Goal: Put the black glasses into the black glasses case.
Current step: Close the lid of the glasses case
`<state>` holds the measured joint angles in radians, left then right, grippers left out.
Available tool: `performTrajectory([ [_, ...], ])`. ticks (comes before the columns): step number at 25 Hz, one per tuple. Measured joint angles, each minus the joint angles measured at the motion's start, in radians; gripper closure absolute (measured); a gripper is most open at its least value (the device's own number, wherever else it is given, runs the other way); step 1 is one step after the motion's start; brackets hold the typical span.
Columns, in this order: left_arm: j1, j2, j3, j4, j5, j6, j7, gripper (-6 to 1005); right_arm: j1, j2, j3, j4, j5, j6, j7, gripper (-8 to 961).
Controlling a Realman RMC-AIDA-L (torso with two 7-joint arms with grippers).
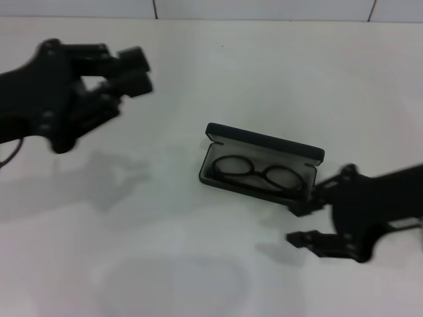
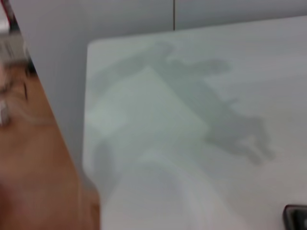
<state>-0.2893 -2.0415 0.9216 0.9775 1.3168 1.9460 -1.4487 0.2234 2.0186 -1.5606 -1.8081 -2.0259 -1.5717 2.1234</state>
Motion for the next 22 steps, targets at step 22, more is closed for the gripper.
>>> performTrajectory([
  [22,-0.495,-0.048,0.205,-0.300,0.683,-0.659,-0.094,793,-0.166,-0.005,1.006,0.642,0.273,-0.438,-0.466,500],
])
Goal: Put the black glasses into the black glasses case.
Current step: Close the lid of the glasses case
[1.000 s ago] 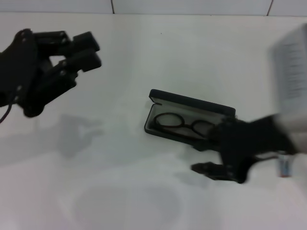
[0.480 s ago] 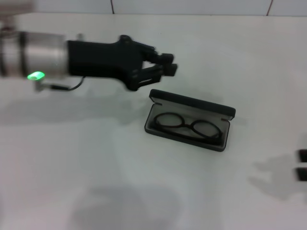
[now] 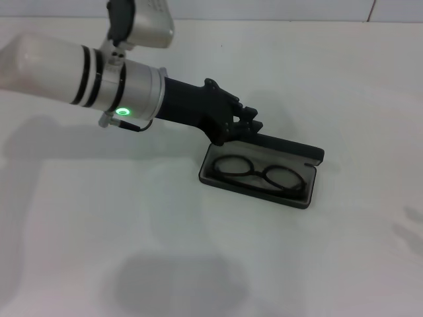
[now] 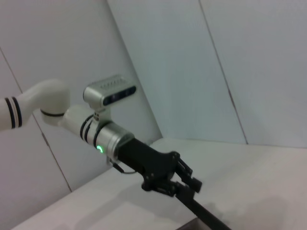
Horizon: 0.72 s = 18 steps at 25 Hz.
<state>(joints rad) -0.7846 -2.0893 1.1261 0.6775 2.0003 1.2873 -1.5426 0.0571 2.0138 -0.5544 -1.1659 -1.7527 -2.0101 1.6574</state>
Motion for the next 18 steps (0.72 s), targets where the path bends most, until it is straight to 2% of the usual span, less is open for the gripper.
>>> performTrajectory([
  [8,-0.013,-0.005,0.022,-0.048,-0.030,-0.034,0.021,780,0.055,-0.002,0.006,0.053,-0.008,0.019,-0.019,490],
  [18,-0.038,-0.006,0.032,-0.159,-0.038,-0.059,0.061,779,0.083,-0.005,0.008,0.107,-0.009,0.055,-0.046,476],
])
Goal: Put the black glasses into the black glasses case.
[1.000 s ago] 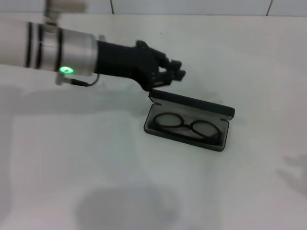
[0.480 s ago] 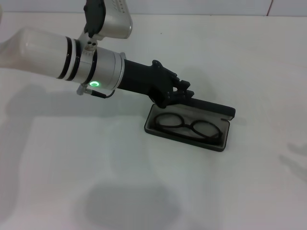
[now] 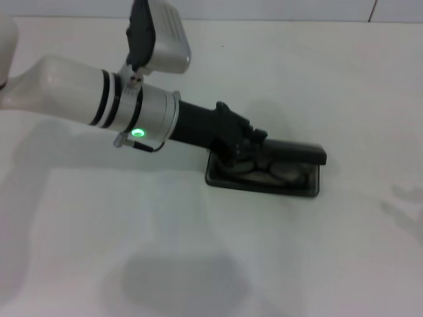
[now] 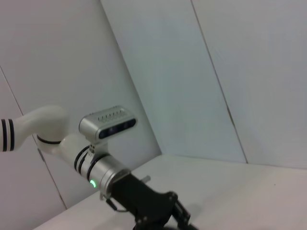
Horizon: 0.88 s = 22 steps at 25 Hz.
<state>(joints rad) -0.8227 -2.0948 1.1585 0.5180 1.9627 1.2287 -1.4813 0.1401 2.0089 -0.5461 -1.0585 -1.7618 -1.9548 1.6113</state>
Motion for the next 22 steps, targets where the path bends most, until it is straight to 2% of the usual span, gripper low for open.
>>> performTrajectory([
  [12,0.018,-0.002,0.018,-0.042,0.005,0.012,0.015,748,0.029,-0.002,-0.003,0.036,0.000,0.015,-0.016,461],
  [17,0.037,-0.003,0.018,0.004,-0.099,0.111,0.056,727,0.032,-0.003,-0.003,0.039,0.001,0.017,-0.040,454],
  [19,0.072,0.001,0.017,0.066,-0.174,0.196,0.060,719,0.047,-0.003,-0.012,0.051,0.001,0.016,-0.068,451],
  [22,0.178,0.005,0.003,0.211,-0.287,0.336,0.084,706,0.104,0.001,-0.057,0.107,0.008,0.008,-0.133,447],
])
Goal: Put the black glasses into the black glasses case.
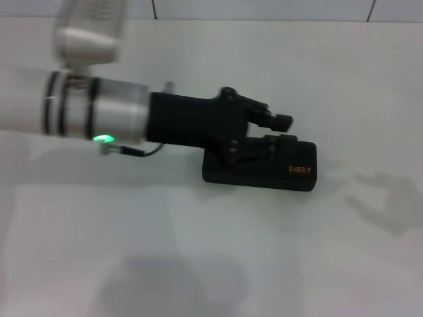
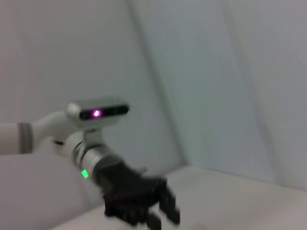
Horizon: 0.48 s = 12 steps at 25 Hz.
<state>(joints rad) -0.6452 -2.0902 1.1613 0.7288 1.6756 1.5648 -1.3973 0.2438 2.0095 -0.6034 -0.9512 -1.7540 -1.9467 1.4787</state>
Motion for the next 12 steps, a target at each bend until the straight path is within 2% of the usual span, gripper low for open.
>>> performTrajectory([
  [3,0.109,0.002,-0.006,0.128,-0.070,0.072,0.050,694,0.085,0.001,-0.068,0.084,0.007,-0.004,-0.069,443],
  [5,0.150,0.007,-0.013,0.172,-0.081,0.094,0.060,685,0.143,0.004,-0.115,0.129,0.006,0.011,-0.096,441],
  [7,0.160,0.018,-0.035,0.168,-0.084,0.123,0.040,677,0.208,0.008,-0.164,0.175,0.004,0.039,-0.115,438],
  [10,0.159,0.033,-0.106,0.117,-0.088,0.203,0.038,664,0.282,0.009,-0.221,0.218,-0.001,0.077,-0.130,313],
  [12,0.158,0.042,-0.166,0.069,-0.093,0.269,0.052,586,0.319,0.009,-0.256,0.235,0.000,0.100,-0.130,230],
])
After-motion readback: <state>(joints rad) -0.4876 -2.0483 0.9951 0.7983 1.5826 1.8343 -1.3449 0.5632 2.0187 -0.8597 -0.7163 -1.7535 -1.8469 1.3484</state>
